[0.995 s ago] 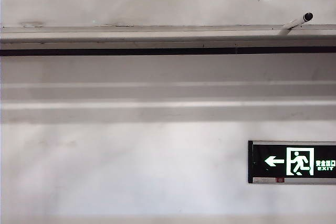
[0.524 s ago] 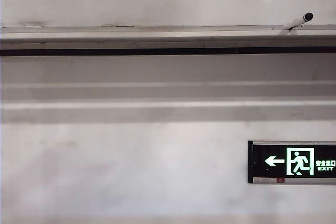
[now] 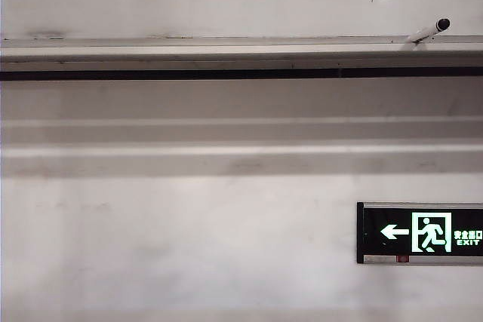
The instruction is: Take a marker from the whiteboard tray, write "Hi!" on the whiteboard, and then put the marker back vertically into the whiteboard tray.
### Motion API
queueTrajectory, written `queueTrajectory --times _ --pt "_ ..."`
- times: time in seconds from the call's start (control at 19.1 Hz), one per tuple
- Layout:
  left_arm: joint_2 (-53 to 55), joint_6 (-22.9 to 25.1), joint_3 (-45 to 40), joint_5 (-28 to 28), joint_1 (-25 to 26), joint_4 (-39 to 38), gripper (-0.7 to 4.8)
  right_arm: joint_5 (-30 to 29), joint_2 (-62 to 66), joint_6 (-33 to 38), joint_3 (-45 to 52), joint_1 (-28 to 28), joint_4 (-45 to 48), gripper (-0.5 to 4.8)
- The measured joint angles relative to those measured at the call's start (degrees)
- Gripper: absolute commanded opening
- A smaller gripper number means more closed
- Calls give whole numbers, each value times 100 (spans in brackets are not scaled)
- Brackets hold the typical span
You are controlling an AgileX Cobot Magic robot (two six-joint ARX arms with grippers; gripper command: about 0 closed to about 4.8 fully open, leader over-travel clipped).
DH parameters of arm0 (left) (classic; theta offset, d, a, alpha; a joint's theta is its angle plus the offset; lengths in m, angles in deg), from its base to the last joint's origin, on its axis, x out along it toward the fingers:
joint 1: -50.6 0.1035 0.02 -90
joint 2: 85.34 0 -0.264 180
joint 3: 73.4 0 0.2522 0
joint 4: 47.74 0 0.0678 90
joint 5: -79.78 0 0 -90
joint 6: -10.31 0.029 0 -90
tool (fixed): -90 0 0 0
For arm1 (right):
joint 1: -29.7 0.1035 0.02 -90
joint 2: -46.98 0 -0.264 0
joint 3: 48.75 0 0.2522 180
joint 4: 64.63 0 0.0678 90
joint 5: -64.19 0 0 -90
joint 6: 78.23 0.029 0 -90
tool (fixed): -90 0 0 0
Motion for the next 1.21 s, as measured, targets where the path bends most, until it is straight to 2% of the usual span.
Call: queueTrajectory --times 0.05,0.1,0.26,0.31,0.37,0.52,0.68,0.84,1.0,1.15,1.21 --pt "-57 -37 -391 17 0 573 -6 -2 0 0 0 0 2 -1" --pt "-87 -42 -549 15 0 835 -6 -2 0 0 0 0 4 -1" --pt "-549 11 -844 -369 77 1010 -6 -2 0 0 0 0 2 -1" --pt "-809 11 -970 -466 323 1016 -6 -4 0 0 0 0 2 -1" --pt "-1097 7 -1143 -455 778 1084 -6 -4 0 0 0 0 2 -1" --pt "-1646 -249 -1668 562 2629 1014 -6 -7 0 0 0 0 2 -1" --pt "-2157 -273 -2122 1360 3965 1058 -6 -7 0 0 0 2 0 -1" --pt "-2540 -291 -2586 1709 4614 1054 -6 -15 0 0 -2 0 9 -1" --pt "-2551 -247 -2861 1633 4986 1139 -6 -15 0 0 -2 -2 -2 -1" --pt "-2551 -138 -3368 1626 5270 1757 -5 -17 0 0 -2 -2 -2 -1" --pt "-2540 -28 -3364 1585 5329 1722 -6 -17 0 0 0 -2 -2 -1"
